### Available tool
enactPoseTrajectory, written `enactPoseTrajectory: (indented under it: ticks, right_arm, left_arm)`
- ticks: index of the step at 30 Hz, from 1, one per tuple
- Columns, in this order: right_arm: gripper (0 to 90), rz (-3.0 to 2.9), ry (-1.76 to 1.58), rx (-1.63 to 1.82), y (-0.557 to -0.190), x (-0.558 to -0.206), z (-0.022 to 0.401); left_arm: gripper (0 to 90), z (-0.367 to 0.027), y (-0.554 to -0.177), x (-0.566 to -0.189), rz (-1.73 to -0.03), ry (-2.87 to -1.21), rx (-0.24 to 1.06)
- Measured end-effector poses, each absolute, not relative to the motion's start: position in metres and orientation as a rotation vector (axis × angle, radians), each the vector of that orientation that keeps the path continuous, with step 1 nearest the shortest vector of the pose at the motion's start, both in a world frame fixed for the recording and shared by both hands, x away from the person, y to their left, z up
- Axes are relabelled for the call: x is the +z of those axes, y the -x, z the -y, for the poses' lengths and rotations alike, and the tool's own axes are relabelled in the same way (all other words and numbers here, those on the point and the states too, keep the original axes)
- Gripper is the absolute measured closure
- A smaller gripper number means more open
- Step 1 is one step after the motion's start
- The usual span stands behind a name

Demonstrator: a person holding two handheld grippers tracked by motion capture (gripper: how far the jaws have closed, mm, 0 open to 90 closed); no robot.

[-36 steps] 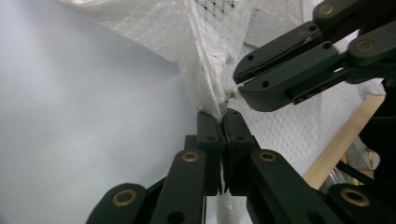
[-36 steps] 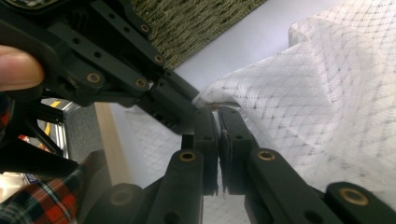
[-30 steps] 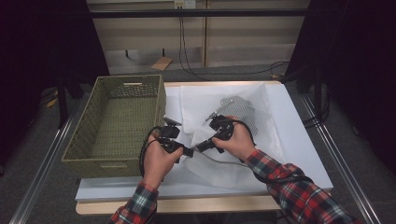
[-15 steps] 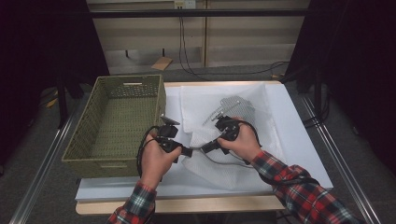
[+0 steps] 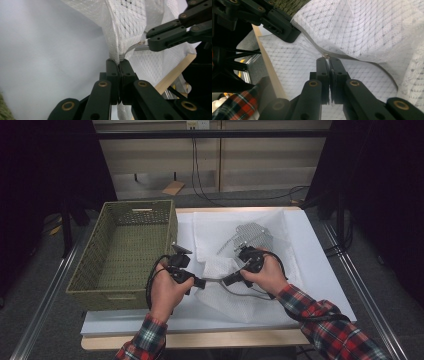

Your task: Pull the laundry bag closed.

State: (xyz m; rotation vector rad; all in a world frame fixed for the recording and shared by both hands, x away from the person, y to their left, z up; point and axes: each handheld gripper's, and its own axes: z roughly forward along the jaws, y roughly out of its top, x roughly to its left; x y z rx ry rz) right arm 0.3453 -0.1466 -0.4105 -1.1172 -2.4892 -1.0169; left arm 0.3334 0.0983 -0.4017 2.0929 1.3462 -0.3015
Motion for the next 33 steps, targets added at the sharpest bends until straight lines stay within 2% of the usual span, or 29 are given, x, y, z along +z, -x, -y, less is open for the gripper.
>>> enactPoseTrajectory:
  ticks: [33]
  right_arm:
    - [87.4,2.465,1.202,-1.003,-0.332,-0.407,0.199]
  left_arm:
    - [88.4,-0.105,-0.335,-0.404,-1.376,-2.087,-0.347]
